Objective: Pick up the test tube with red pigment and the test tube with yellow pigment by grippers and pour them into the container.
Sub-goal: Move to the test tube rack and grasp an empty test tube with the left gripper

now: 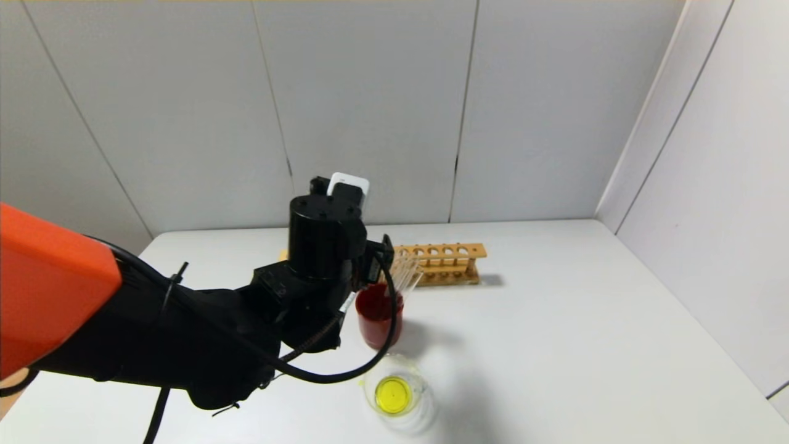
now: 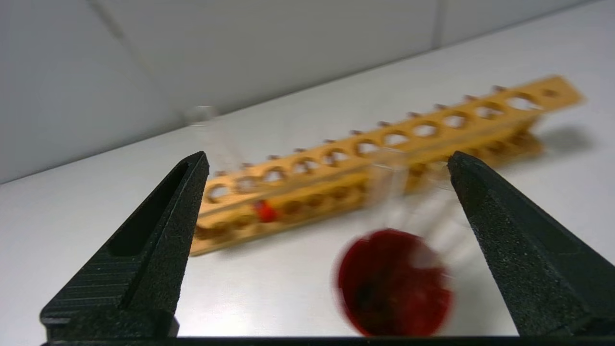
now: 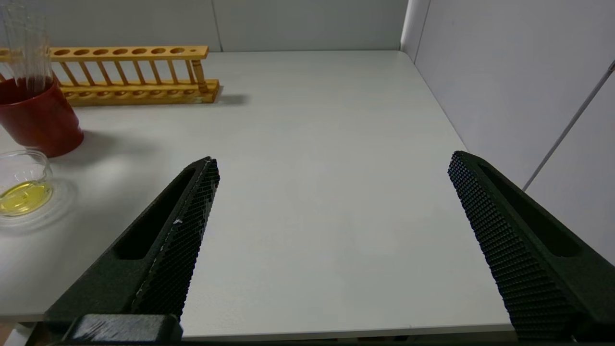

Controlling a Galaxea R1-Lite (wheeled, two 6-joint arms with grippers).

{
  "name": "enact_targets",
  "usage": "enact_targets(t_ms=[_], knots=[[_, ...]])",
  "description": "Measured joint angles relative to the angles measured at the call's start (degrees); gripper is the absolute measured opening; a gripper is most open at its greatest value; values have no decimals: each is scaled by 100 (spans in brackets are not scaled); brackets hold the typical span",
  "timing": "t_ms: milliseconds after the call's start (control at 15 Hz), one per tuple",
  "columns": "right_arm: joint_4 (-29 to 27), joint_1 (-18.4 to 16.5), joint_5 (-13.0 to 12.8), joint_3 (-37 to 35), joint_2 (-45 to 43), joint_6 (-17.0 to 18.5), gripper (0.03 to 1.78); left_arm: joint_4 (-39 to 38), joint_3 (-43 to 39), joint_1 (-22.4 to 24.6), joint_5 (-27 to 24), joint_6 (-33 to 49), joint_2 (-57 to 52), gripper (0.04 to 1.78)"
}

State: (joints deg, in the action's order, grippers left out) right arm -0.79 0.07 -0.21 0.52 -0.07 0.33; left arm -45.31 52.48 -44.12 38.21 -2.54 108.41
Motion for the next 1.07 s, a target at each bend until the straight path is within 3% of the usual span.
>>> enact_targets(t_ms=[200,600,1067], knots=[[0,0,2,0,0,0,174,-57,-406,330,274,67,-233,175],[0,0,0,0,0,0,174,-46,-1012,443,302,1011,-422,175],[2,-2,0,0,0,2,174,-49,-466,820,0,1257,157,175]])
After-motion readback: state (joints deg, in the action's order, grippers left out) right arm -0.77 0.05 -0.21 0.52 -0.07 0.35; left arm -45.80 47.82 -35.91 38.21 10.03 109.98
